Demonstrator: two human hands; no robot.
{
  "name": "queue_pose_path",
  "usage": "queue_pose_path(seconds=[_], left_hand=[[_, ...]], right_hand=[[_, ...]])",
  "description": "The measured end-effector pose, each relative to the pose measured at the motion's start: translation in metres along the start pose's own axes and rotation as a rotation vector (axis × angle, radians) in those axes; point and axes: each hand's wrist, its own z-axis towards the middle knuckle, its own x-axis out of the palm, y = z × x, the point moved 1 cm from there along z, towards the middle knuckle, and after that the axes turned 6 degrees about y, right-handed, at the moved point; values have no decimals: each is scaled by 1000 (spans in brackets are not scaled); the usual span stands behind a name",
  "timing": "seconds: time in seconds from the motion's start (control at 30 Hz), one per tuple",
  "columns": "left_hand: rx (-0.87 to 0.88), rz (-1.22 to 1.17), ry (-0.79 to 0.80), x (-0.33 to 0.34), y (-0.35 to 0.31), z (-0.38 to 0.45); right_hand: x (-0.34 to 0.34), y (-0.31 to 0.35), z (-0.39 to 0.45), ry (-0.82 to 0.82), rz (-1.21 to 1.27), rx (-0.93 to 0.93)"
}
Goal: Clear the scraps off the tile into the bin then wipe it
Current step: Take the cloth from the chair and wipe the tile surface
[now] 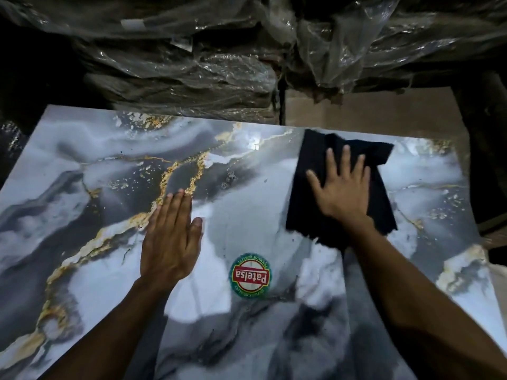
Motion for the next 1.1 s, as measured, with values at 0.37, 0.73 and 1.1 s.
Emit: queue_pose_path(seconds=[0.37, 0.73, 1.1], left_hand=[[16, -74, -41, 4, 5, 3], [-109, -157, -94, -32, 105, 19], [-1, 97, -11, -39, 174, 43]], right_hand=[[2, 144, 34, 25, -8, -267], [32, 95, -76, 15, -34, -213], [2, 187, 37, 2, 0, 34]])
